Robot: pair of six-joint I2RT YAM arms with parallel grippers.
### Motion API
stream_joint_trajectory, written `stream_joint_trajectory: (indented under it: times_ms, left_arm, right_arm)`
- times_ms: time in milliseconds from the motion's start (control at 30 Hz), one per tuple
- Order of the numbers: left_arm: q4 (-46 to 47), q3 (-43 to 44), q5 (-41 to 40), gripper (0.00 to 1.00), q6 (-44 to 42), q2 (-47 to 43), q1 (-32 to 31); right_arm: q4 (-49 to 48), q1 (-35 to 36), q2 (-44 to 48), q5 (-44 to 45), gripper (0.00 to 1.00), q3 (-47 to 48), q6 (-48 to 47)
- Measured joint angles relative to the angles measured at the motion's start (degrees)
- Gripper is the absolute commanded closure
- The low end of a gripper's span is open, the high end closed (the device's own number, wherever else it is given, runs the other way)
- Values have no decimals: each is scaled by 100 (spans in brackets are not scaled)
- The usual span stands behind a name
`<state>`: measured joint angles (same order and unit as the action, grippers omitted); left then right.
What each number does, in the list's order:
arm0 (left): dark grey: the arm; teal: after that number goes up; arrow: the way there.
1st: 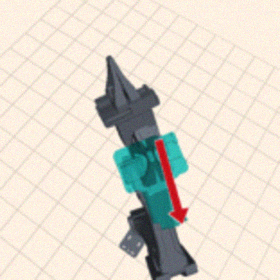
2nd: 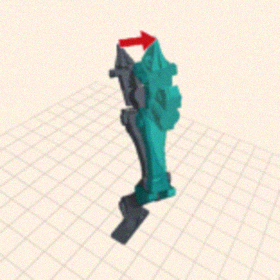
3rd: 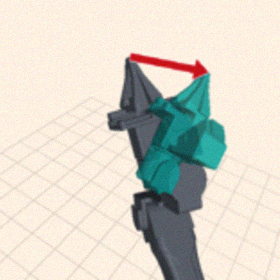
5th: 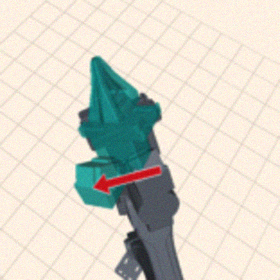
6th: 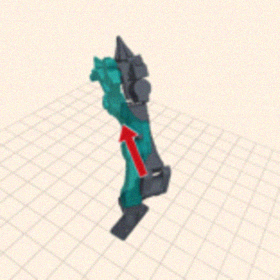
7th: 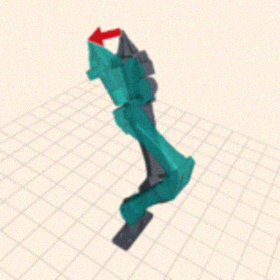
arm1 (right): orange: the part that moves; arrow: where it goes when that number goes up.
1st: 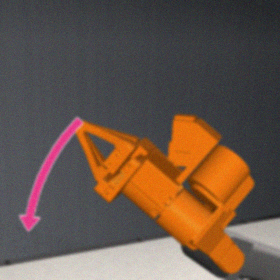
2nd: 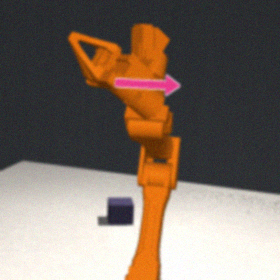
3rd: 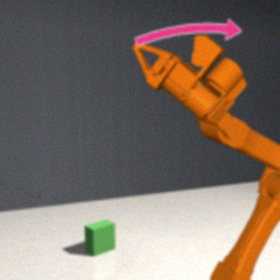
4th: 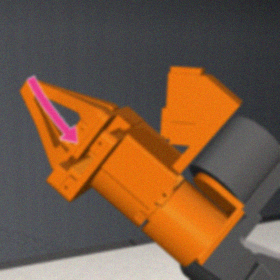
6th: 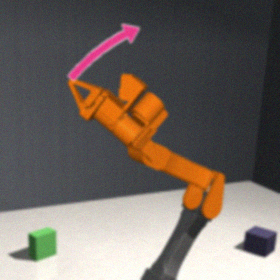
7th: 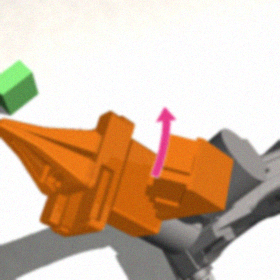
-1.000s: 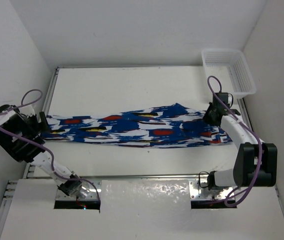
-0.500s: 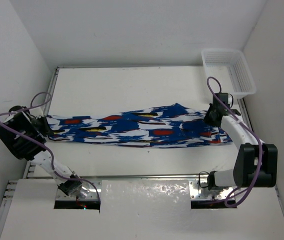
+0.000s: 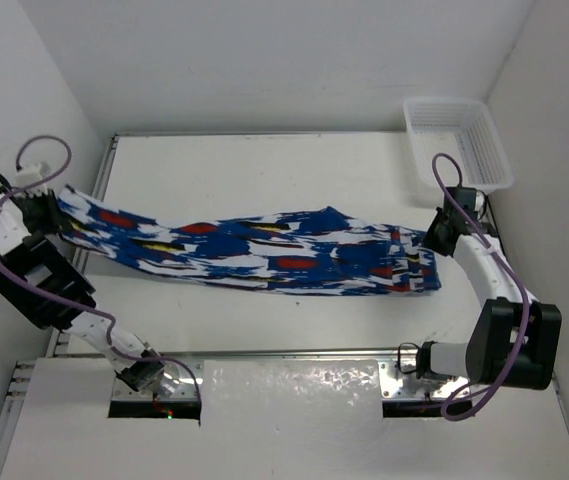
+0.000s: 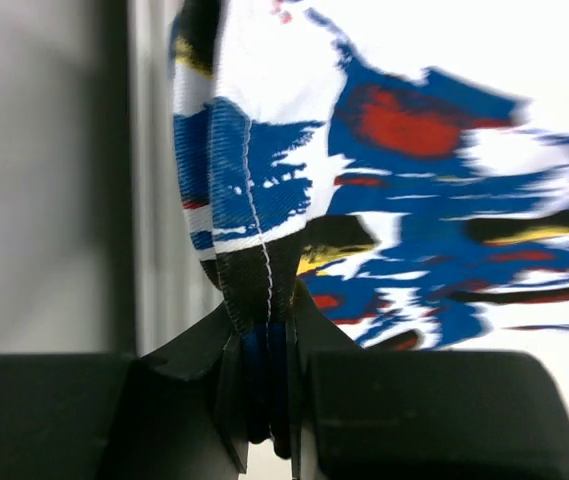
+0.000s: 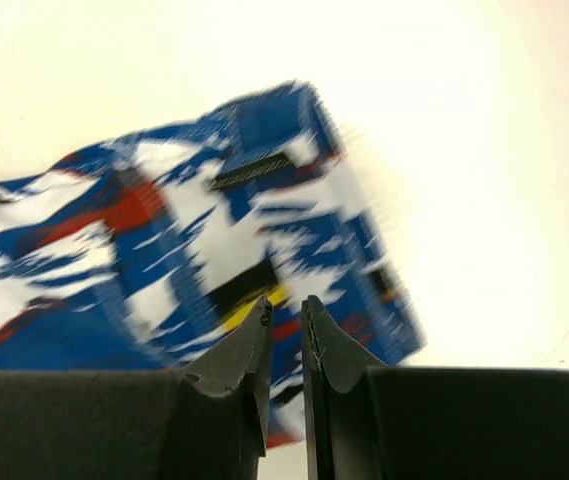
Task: Fold and stack the trousers
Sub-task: Fold the trousers
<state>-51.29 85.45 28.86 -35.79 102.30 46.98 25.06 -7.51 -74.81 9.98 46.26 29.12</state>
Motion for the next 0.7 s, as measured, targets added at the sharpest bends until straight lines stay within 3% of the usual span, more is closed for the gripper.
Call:
stream_joint_trajectory:
  times_ms: [200,467,700]
  left_arm:
    - [-249,813,1176,100,-120,-1008,-557]
    - [-280,739,2214,100,278,-1423,-3536]
    - [197,55,2317,100,1126,-1220,-4712]
  right_arm:
    - [-114,13,-26,-229,84,-400,94]
    - [-210,96,-245,-476,83,-669,197]
    - [-428,258,-511,-627,83,-828,341]
